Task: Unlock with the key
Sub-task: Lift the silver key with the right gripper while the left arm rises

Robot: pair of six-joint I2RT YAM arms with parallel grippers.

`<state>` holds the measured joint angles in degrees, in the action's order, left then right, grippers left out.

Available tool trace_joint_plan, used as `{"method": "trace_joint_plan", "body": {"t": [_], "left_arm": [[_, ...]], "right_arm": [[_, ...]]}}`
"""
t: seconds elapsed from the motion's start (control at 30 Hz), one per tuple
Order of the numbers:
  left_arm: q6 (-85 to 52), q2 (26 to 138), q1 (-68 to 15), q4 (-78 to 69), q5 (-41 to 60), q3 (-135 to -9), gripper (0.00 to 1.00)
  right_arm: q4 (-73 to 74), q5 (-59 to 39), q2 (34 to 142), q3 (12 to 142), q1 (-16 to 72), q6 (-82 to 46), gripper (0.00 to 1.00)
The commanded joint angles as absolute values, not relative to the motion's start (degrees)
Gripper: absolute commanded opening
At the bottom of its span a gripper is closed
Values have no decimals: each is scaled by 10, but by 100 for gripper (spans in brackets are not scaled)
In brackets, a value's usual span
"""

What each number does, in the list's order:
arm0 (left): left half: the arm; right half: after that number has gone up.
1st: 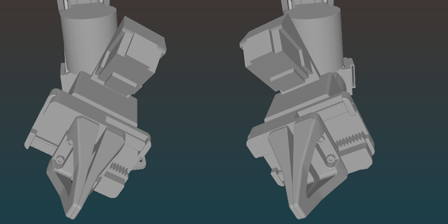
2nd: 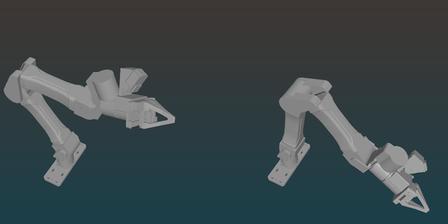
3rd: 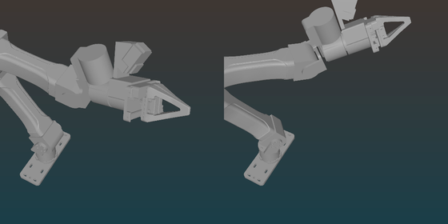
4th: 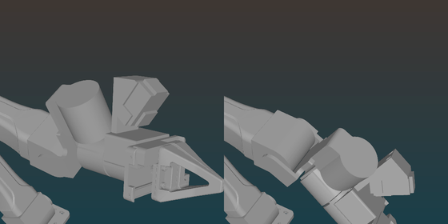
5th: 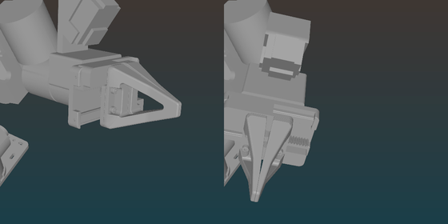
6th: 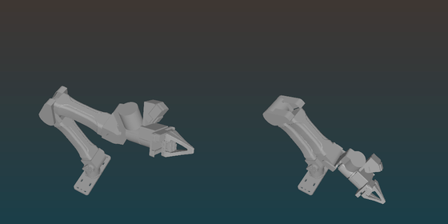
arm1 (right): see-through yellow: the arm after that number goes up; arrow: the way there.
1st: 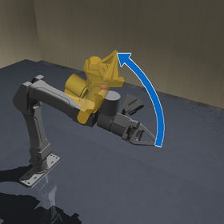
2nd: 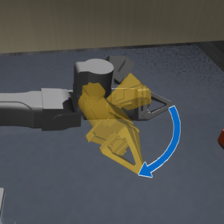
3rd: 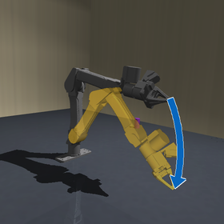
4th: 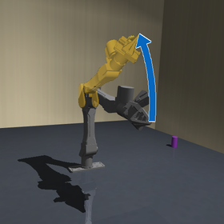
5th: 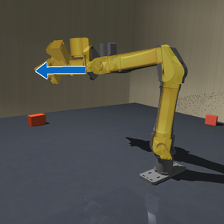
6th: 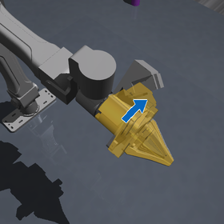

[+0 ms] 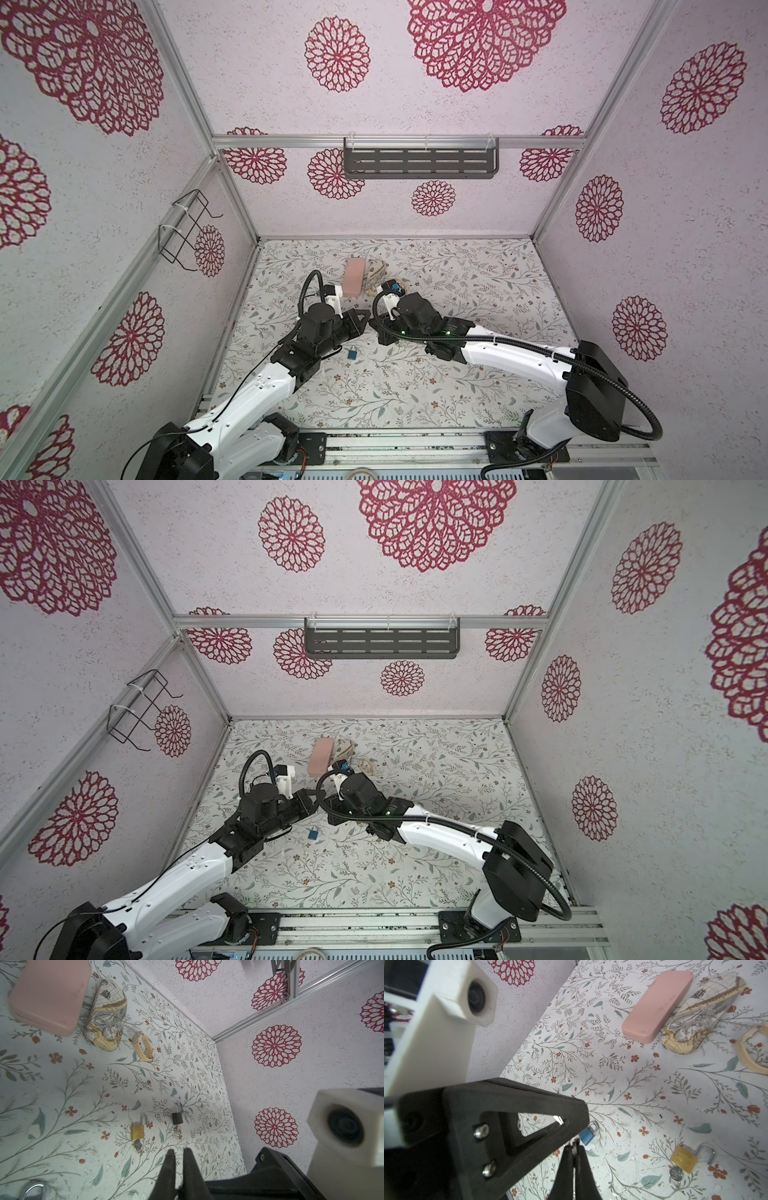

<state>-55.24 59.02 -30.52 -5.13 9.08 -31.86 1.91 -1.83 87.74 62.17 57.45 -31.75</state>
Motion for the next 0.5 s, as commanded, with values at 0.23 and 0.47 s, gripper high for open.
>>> {"method": "trace_joint_plan", "body": {"t": [0.23, 0.47], "left_arm": [[-541, 574, -309, -69, 78, -304, 0], [-517, 565, -308, -74, 71, -306, 0]], "right_arm": [[34, -20, 878, 635, 570, -323, 0], [29, -12, 864, 634, 569, -316, 10]]}}
